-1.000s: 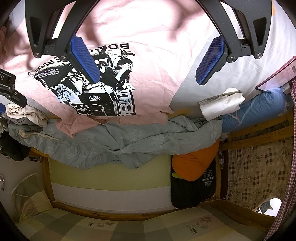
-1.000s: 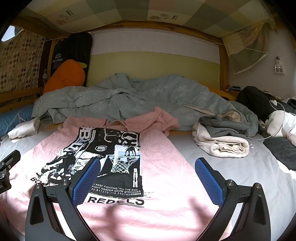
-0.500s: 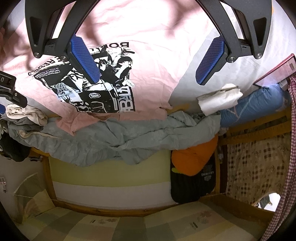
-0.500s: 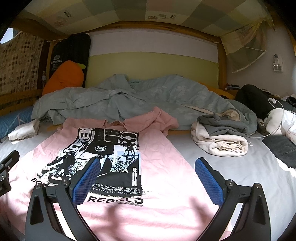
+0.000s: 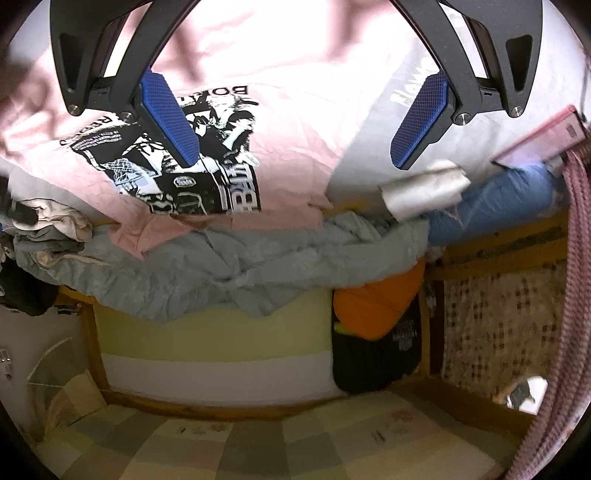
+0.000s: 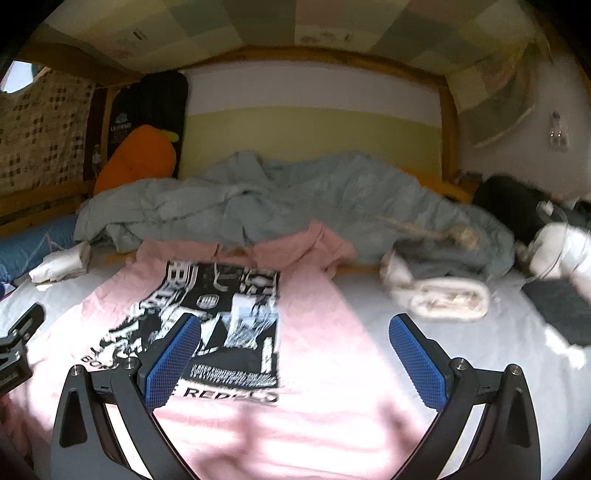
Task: Fold small clothes
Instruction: 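Grasp the pink T-shirt hem with the left tool while the right tool grasps the hem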
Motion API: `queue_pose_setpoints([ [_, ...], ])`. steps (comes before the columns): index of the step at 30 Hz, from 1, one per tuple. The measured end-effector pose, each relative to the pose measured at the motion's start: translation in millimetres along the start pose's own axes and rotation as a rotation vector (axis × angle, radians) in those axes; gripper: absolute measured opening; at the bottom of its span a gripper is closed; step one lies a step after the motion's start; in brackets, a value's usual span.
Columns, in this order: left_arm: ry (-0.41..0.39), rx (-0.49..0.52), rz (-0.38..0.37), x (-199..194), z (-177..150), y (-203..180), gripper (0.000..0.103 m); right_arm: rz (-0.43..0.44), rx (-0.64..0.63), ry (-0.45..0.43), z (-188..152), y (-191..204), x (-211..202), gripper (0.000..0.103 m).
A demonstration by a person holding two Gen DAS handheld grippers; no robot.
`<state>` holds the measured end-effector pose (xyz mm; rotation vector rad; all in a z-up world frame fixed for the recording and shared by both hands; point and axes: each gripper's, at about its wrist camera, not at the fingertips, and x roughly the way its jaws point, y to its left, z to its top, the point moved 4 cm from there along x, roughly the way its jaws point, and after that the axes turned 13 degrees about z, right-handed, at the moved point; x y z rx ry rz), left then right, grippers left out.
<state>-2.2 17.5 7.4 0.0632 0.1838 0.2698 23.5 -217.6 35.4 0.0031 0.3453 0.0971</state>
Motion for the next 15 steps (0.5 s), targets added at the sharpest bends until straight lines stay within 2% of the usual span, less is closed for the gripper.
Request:
queue_pose_setpoints([
  [3,-0.082,-0.039,-0.009,-28.9,9.8,27.7,0.103,-0.006,-0.003,-0.015,12.5,-11.0,-24.9,0.102],
  [5,-0.081,-0.105,0.007,-38.4,10.5,52.4,0.103,-0.020,0.023,-0.009,9.4,-22.4,-37.2,0.100],
  [7,-0.016,-0.169,-0.023,-38.5,2.0,75.3,0.103,-0.030,0.052,0.046,4.0,-33.1,-39.4,0.094],
  [9,0.053,-0.214,-0.032,-34.7,-11.4,92.4,0.092,-0.032,0.081,0.091,-6.8,-41.5,-42.8,0.091],
  [10,0.096,-0.199,-0.026,-31.6,-17.0,96.6,0.089,-0.041,0.074,0.104,-11.9,-43.9,-44.9,0.089],
  [12,0.179,-0.197,-0.024,-22.9,-30.9,105.1,0.072,-0.079,0.048,0.126,-21.8,-48.7,-51.3,0.083],
  [13,0.227,-0.194,-0.019,-19.0,-38.6,109.6,0.068,-0.090,0.042,0.133,-25.5,-51.8,-53.4,0.081],
  [15,0.317,-0.231,-0.032,-12.7,-55.1,118.6,0.053,-0.093,0.070,0.134,-34.2,-61.3,-60.0,0.073],
])
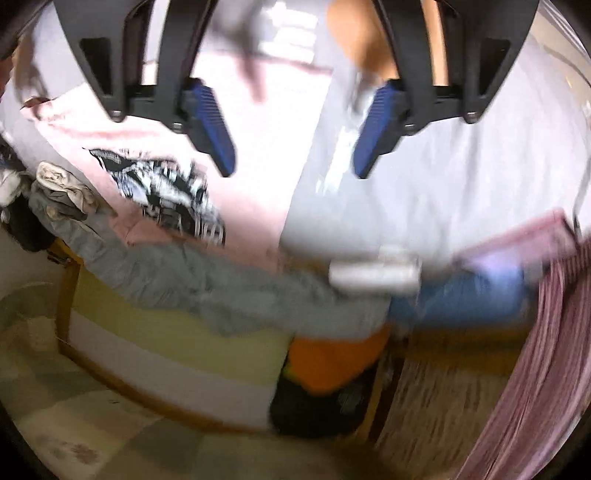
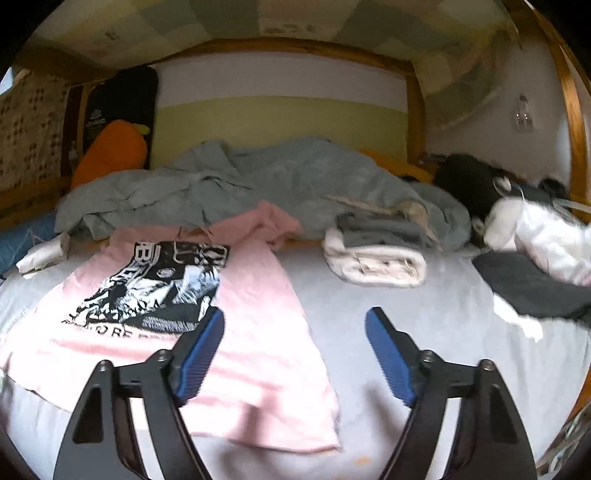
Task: Fold small clothes
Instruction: 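Grasp the pink T-shirt hem with the left tool while the right tool grasps the hem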
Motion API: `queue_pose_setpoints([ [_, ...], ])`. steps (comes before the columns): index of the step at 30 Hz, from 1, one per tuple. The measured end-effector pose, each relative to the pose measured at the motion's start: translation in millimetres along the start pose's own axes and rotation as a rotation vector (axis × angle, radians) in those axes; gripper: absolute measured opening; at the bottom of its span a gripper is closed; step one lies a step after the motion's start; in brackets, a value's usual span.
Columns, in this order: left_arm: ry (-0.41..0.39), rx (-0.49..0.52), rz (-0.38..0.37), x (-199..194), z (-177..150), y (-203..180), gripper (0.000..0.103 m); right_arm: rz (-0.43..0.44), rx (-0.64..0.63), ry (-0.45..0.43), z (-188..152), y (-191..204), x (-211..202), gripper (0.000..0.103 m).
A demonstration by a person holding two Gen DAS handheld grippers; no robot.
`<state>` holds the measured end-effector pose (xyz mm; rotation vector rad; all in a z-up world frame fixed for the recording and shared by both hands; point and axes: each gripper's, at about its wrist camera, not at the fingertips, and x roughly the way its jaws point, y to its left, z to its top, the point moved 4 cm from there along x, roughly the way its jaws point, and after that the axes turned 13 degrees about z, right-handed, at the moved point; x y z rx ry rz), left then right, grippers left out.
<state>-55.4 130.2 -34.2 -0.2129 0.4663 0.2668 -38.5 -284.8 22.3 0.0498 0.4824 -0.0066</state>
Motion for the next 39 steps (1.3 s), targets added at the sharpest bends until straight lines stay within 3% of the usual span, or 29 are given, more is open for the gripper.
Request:
queue_pose_setpoints([
  [2,0.099,-0.064,-0.015,10.6,-14.7,11.9,0.042,-0.007,0.056,0.004,-8.3,-14.9,-7.4,0.069],
  [5,0.243,-0.182,-0.096,27.3,-36.3,19.9,0.026,-0.041,0.167,0.012,-25.1,-41.8,-18.2,0.062],
  [6,0.261,-0.200,-0.115,29.7,-38.7,18.7,0.026,-0.033,0.218,0.011,-32.7,-50.3,-21.8,0.061],
  [9,0.256,-0.171,-0.123,29.9,-39.2,12.4,0.026,-0.029,0.350,0.015,-53.0,-72.1,-27.8,0.060],
  [12,0.279,-0.167,-0.153,34.0,-42.3,6.1,0.026,-0.048,0.363,0.046,-51.3,-77.6,-25.3,0.060],
  [14,0.286,-0.169,-0.164,35.5,-40.3,6.0,0.027,0.055,0.400,0.093,-54.3,-73.1,-14.0,0.059],
  [18,0.303,-0.195,-0.191,37.4,-39.1,10.9,0.025,0.148,0.475,0.201,-73.4,-64.7,8.4,0.056],
  [19,0.298,-0.194,-0.175,37.1,-38.1,12.1,0.019,0.139,0.480,0.200,-75.4,-64.1,9.4,0.056],
  [20,0.290,-0.187,-0.148,37.5,-37.9,13.5,0.006,0.135,0.476,0.195,-75.3,-63.4,9.8,0.054],
  [22,0.276,-0.173,-0.139,36.1,-38.9,14.0,0.005,0.163,0.482,0.189,-73.5,-59.9,10.4,0.041],
  [24,0.247,-0.153,-0.125,31.9,-37.2,12.5,0.005,0.200,0.502,0.195,-75.3,-54.5,16.2,0.020],
  [26,0.238,-0.099,-0.094,30.7,-34.5,7.6,0.004,0.166,0.468,0.219,-77.7,-50.4,19.0,0.005],
  [28,0.233,-0.055,-0.065,30.2,-28.9,3.6,0.004,0.147,0.463,0.213,-73.2,-52.1,16.8,0.004],
  [32,0.136,-0.012,-0.048,9.4,-7.1,-0.8,0.004,0.139,0.456,0.128,-57.8,-55.9,4.1,0.003],
  [34,0.092,0.022,-0.030,-3.3,2.0,-4.9,0.004,0.075,0.418,0.094,-52.1,-54.3,-7.7,0.003],
  [37,0.042,0.047,-0.007,-20.5,13.7,-8.5,0.004,0.046,0.363,0.025,-40.4,-48.6,-25.3,0.003],
  [39,0.009,0.034,-0.049,-35.6,23.7,-6.6,0.004,0.048,0.354,-0.018,-31.3,-48.3,-35.8,0.003],
])
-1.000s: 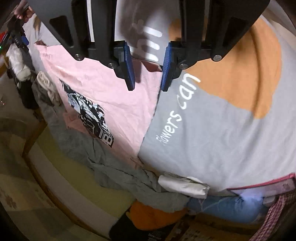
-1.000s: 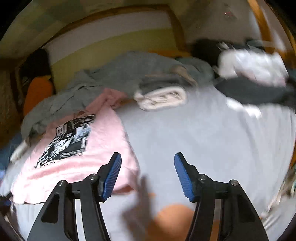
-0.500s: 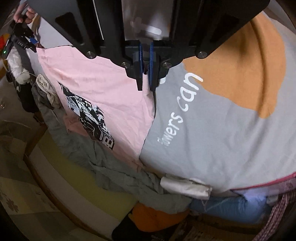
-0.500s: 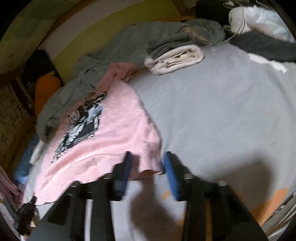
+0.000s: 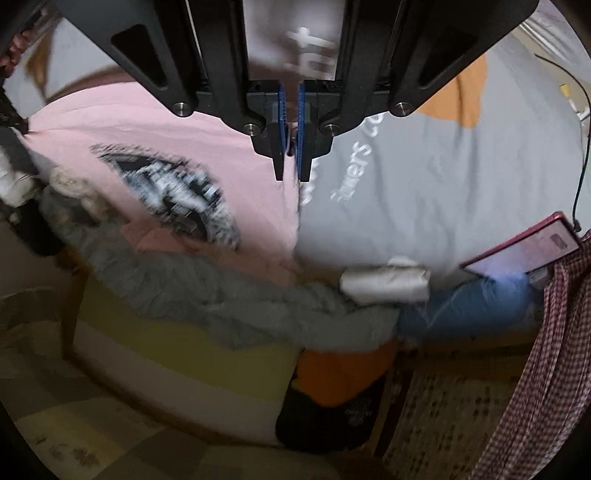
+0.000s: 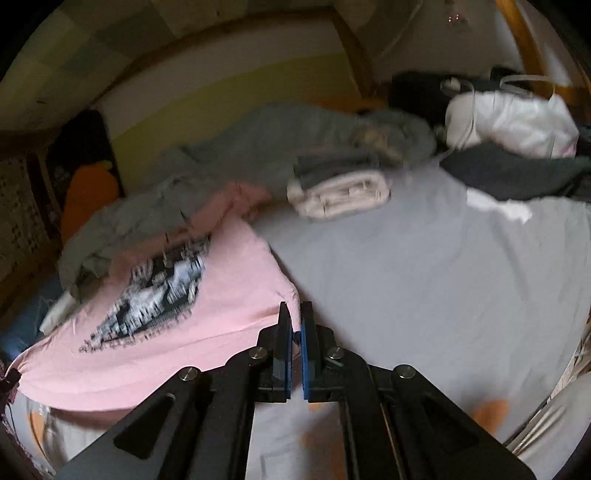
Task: Fold small clothes
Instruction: 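Grasp the pink T-shirt hem with the left tool while the right tool grasps the hem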
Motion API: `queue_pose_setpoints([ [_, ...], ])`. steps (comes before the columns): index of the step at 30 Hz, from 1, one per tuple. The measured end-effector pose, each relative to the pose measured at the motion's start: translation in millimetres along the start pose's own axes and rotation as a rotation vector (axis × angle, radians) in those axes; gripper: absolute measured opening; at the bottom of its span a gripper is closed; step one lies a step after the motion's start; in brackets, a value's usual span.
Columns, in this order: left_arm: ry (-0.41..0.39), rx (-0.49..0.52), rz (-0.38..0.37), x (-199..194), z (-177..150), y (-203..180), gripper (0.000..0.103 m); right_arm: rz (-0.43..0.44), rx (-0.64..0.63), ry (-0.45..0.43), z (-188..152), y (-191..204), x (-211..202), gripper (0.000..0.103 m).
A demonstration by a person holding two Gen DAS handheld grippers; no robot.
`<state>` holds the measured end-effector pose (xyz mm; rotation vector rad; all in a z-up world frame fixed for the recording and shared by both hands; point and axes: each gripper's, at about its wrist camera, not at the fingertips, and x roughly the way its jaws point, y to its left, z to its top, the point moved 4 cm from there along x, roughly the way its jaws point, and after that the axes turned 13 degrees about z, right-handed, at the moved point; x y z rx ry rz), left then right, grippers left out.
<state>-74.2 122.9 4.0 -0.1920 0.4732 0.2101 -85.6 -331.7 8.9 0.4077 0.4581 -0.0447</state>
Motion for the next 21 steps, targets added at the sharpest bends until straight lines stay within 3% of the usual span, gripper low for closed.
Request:
queue_pose_setpoints([
  [5,-0.069,0.007,-0.009,-25.7,26.6,4.4,0.004,0.000,-0.004,-0.097,17.9,-3.4,-26.8,0.003],
  [7,-0.057,0.023,-0.005,-27.0,31.7,2.4,0.004,-0.039,-0.006,-0.083,18.5,-3.4,-27.6,0.003],
  [11,-0.062,0.143,0.118,-21.5,21.7,-6.8,0.004,-0.106,-0.081,-0.059,0.5,18.2,-31.8,0.003],
  [15,-0.001,0.106,0.112,-15.0,3.0,3.9,0.004,-0.094,-0.068,-0.006,-12.2,11.9,-35.4,0.003],
  [21,0.045,0.164,0.193,3.4,5.7,-3.6,0.004,-0.069,-0.069,0.041,5.5,17.6,-12.6,0.003],
])
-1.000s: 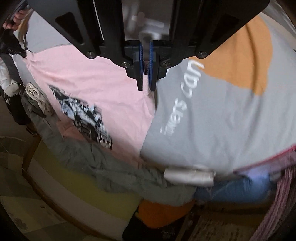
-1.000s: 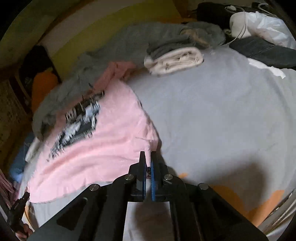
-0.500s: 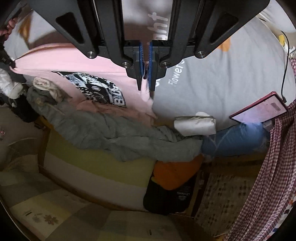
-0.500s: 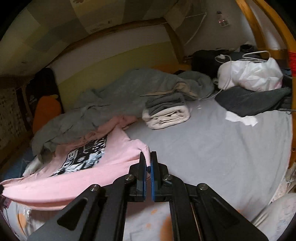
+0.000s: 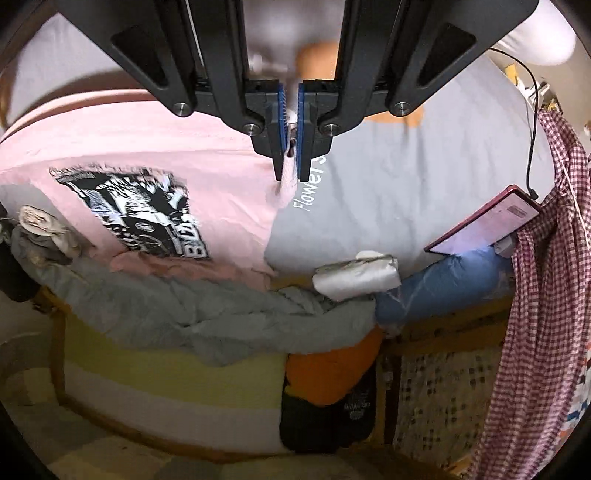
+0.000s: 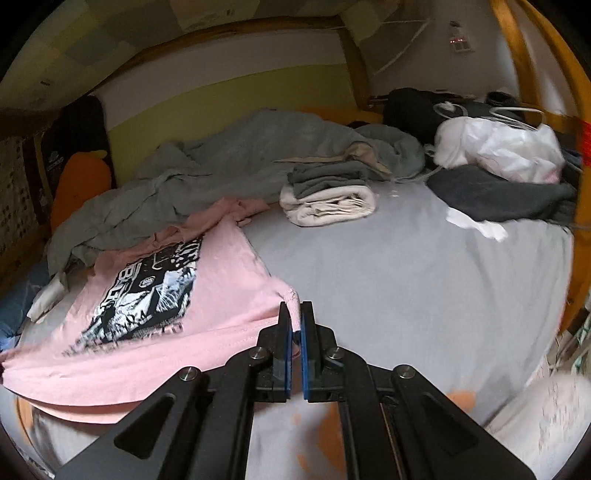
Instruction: Fold small clothes
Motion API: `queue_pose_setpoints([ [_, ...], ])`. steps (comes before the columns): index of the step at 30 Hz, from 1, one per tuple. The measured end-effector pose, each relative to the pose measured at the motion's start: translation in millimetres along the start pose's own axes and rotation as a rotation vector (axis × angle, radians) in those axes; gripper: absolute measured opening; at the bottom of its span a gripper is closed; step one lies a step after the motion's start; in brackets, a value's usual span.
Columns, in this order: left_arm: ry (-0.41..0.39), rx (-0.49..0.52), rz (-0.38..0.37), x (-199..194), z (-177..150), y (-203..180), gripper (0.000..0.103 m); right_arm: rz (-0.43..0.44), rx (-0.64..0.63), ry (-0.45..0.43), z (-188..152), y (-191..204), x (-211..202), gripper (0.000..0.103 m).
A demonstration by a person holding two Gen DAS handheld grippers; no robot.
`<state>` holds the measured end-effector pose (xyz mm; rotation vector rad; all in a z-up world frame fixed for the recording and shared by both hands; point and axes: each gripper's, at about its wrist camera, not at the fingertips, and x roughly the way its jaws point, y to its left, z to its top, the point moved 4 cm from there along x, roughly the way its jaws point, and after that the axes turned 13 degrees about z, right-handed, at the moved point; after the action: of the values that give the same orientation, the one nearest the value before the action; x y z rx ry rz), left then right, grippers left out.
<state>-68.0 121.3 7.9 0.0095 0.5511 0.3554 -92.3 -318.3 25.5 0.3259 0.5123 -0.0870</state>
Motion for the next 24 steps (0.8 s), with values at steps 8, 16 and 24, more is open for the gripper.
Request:
queue_pose_setpoints([
  [8,0.158,0.006,-0.073,90.4,62.9,-35.8,0.004,0.071,-0.111,0.129,70.9,18.5,104.8,0.003],
  [16,0.295,0.037,-0.085,184.8,66.1,-71.2,0.004,0.049,-0.146,0.232,76.4,29.1,206.4,0.003],
  [24,0.331,0.097,-0.101,214.2,84.3,-85.8,0.019,0.064,-0.140,0.325,74.6,10.7,251.1,0.003],
])
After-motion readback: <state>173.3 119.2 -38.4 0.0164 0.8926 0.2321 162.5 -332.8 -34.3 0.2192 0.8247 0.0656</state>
